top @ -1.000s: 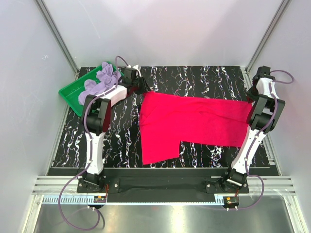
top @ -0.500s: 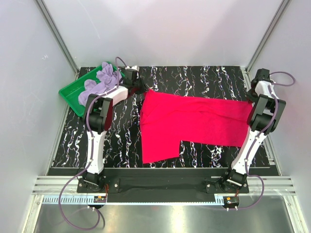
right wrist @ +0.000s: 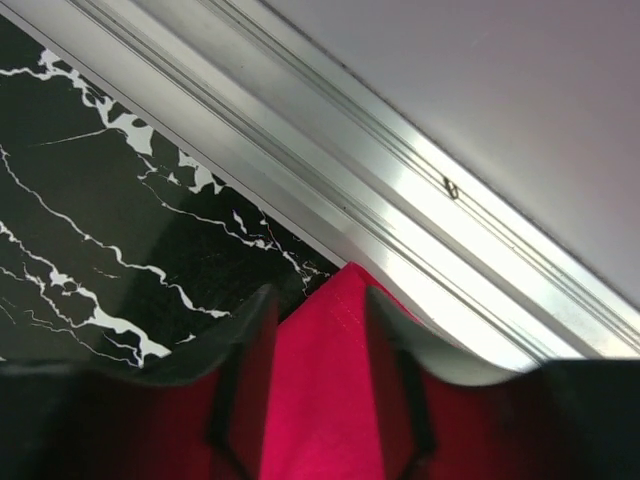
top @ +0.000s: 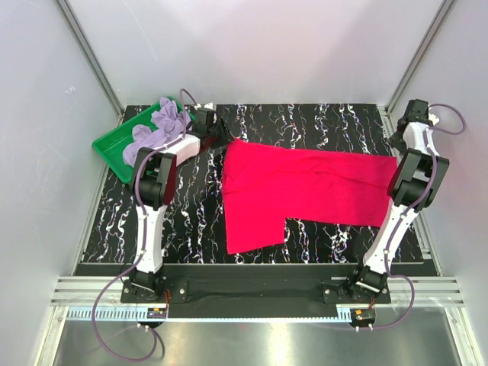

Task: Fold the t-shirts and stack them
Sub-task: Fold the tshirt

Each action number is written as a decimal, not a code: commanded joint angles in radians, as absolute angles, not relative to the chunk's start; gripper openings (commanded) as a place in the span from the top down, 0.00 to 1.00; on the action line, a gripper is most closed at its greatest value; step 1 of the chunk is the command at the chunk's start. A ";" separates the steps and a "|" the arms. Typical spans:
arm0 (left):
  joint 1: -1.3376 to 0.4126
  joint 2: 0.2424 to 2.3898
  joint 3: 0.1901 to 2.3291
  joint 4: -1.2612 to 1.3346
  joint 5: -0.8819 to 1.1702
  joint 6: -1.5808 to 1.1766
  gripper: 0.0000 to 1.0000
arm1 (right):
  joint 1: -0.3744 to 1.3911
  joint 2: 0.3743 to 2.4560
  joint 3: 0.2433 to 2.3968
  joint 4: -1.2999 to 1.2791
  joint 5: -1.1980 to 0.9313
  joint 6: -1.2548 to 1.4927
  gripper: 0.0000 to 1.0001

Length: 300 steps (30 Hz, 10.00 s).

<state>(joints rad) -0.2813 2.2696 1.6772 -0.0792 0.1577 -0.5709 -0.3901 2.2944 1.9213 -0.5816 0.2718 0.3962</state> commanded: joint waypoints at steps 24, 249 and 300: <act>-0.480 1.867 1.313 -0.273 0.135 -0.689 0.48 | -0.272 1.951 1.585 -0.833 0.213 0.431 0.40; -0.377 2.088 1.516 -0.532 0.190 -0.382 0.41 | -0.304 2.264 1.865 -0.782 0.067 0.268 0.69; -0.362 2.089 1.539 -0.601 0.132 -0.383 0.41 | -0.304 2.289 2.166 -1.055 0.227 0.388 0.54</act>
<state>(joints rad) -0.3748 2.0834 1.5238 -0.5594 0.1642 -0.4004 -0.3016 2.4493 2.1910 -0.9760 0.1688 0.3256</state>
